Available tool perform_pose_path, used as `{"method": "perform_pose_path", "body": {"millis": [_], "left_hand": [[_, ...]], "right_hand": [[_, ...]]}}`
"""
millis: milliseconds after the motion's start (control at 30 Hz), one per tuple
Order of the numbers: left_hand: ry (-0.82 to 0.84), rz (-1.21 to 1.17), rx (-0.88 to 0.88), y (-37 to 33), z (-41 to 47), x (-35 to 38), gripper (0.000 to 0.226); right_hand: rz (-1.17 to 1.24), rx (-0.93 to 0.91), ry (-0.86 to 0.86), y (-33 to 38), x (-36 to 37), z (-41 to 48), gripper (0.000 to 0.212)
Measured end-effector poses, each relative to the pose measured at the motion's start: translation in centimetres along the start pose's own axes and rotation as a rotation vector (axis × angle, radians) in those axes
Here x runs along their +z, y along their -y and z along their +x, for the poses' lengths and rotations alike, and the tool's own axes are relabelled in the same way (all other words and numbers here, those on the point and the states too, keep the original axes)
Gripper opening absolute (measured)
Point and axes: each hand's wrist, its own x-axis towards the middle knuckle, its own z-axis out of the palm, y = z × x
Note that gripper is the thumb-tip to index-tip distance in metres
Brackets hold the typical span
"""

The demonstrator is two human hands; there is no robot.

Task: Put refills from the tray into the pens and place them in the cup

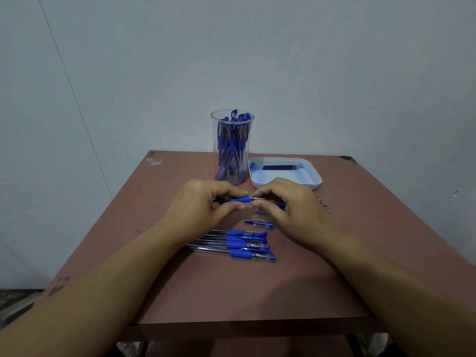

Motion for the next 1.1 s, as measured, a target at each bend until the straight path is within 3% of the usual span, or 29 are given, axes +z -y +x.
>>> {"method": "perform_pose_path", "body": {"millis": [167, 267, 400, 600, 700, 867, 1100], "left_hand": [[0.006, 0.065, 0.013, 0.2, 0.0, 0.1, 0.025], [0.013, 0.076, -0.015, 0.4, 0.0, 0.0, 0.022], [0.018, 0.088, -0.057, 0.9, -0.1, -0.6, 0.022], [0.035, 0.079, -0.075, 0.7, -0.2, -0.9, 0.029], [0.042, 0.072, -0.077, 0.8, -0.1, -0.8, 0.028], [0.034, 0.068, -0.067, 1.2, -0.1, -0.8, 0.026], [0.063, 0.079, -0.042, 1.8, 0.0, -0.5, 0.025]], "right_hand": [[0.026, 0.058, 0.038, -0.1, -0.1, 0.0, 0.01], [-0.018, 0.093, 0.091, -0.8, -0.8, -0.2, 0.018], [-0.086, 0.118, 0.243, -1.7, -2.0, -0.8, 0.008], [-0.204, 0.161, 0.422, -1.4, -2.1, -0.8, 0.012], [-0.162, 0.185, 0.327, -1.4, -2.0, -0.6, 0.004], [-0.017, 0.267, -0.001, -2.1, -2.2, -0.5, 0.016], [0.141, 0.232, 0.0, -1.0, -1.7, -0.3, 0.025]]}}
